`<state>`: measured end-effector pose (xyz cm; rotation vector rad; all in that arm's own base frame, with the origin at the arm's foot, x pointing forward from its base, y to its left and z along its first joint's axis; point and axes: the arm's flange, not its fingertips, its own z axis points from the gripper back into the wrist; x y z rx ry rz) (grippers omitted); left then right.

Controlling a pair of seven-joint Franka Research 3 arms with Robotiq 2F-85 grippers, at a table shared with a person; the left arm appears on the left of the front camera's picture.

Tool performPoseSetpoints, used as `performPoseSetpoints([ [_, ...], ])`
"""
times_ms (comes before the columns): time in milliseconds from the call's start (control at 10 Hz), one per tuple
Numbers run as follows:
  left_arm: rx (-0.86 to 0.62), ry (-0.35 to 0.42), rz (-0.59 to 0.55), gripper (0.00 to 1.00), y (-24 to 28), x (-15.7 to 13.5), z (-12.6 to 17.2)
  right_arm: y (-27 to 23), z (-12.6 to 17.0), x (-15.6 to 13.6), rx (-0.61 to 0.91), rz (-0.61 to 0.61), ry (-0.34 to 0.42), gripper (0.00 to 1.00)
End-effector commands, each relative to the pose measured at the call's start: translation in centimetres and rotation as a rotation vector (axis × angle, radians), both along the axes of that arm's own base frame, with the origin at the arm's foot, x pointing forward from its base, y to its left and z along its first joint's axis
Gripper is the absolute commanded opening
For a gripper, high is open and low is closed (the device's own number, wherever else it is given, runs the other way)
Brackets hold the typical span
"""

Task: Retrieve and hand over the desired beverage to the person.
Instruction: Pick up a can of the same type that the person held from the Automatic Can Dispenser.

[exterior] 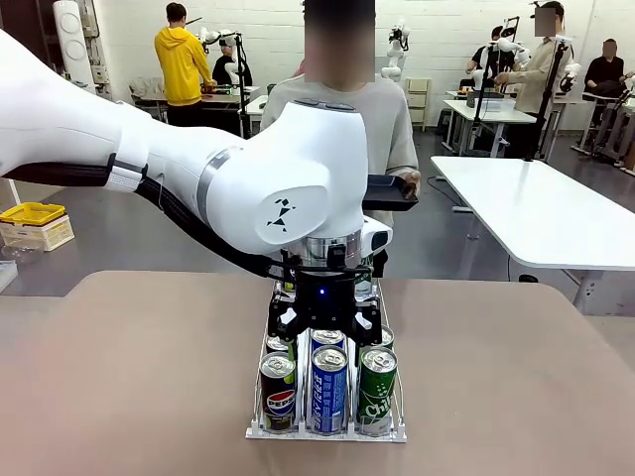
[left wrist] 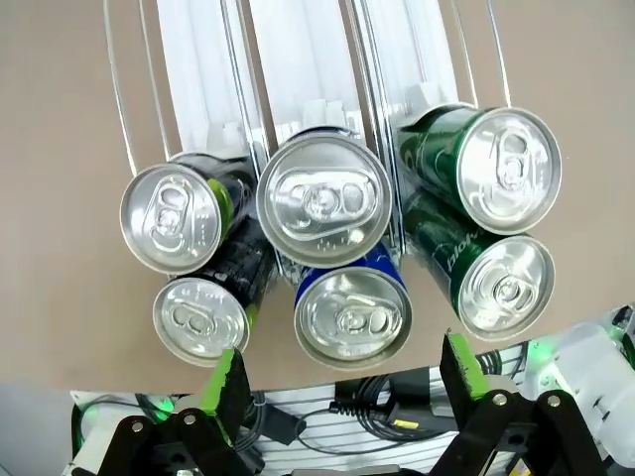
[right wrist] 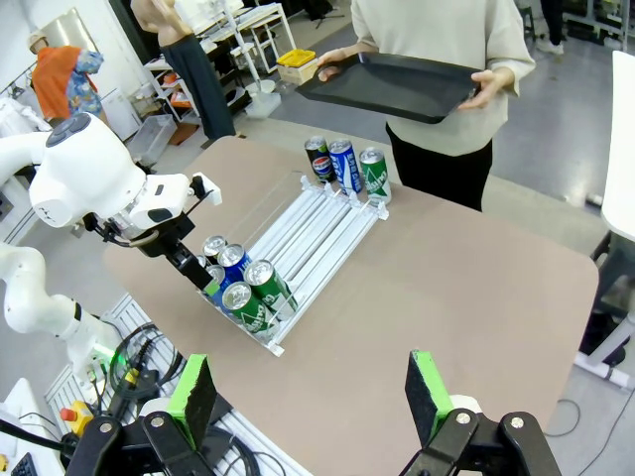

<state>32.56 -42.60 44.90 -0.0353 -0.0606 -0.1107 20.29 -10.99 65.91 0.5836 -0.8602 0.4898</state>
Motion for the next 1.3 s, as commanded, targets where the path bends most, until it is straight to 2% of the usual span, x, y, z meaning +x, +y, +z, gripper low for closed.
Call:
performPoseSetpoints([
  [0,-0.003,-0.023,-0.006,1.00,-0.8,0.5,-0.5,0.1,-0.1,0.0,0.018,0.031,-0.010,1.00],
  [700,0.010,-0.017,0.004,1.00,-0.7,1.6,-1.4,0.1,-0.1,0.0,0.018,0.031,-0.010,1.00],
  [1200,0.003,0.027,0.002,1.00,-0.7,1.7,-1.7,0.1,-0.1,0.0,0.018,0.031,-0.010,1.00],
])
